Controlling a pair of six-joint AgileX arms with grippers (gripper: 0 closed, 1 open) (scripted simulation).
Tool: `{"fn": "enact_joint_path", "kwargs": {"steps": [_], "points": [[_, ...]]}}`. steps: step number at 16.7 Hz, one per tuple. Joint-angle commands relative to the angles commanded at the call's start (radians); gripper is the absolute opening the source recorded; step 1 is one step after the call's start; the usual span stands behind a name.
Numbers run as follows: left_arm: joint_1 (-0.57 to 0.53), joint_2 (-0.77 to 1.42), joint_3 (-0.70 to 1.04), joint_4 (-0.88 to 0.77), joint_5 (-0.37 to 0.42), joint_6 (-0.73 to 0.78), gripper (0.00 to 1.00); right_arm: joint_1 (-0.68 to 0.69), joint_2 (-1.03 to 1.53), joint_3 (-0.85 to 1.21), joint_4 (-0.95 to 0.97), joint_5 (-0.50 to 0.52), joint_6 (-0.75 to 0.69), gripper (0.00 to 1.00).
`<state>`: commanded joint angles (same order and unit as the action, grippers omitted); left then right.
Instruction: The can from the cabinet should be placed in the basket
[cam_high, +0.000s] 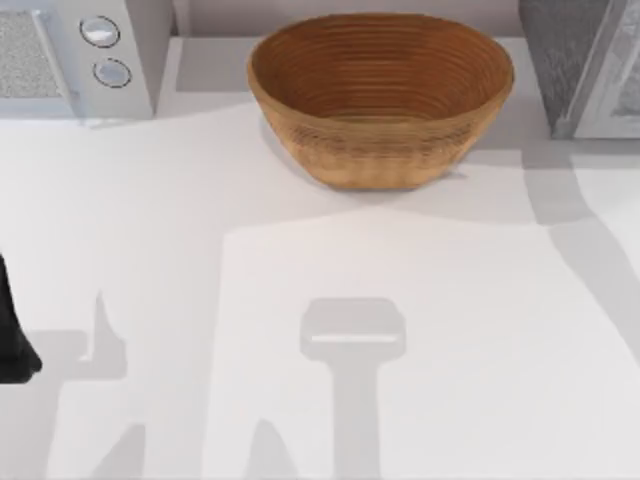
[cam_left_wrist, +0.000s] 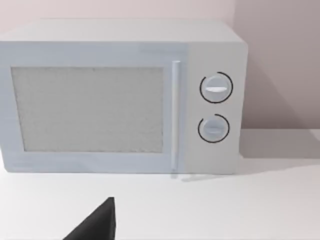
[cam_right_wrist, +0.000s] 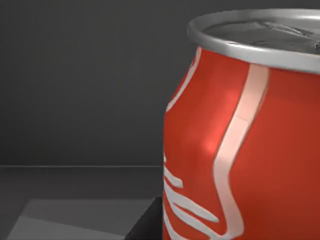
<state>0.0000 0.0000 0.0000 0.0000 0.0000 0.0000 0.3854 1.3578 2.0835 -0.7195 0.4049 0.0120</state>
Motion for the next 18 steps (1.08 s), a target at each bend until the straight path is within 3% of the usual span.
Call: {"fn": "enact_joint_path", "kwargs": {"steps": [6,10,14,18], "points": [[0.0,0.0,0.0,0.0,0.0,0.0,1.0,0.004,-0.01,-0.006,-0.011,0.005,0.002,0.0],[0.0,0.0,0.0,0.0,0.0,0.0,1.0,-0.022,-0.088,-0.109,0.027,-0.061,0.006,0.0],[0.0,0.0,0.0,0.0,0.0,0.0,1.0,-0.085,-0.27,-0.38,0.117,-0.186,0.011,0.0],[0.0,0.0,0.0,0.0,0.0,0.0,1.0,-0.166,-0.52,-0.804,0.245,-0.309,0.014,0.0]]}}
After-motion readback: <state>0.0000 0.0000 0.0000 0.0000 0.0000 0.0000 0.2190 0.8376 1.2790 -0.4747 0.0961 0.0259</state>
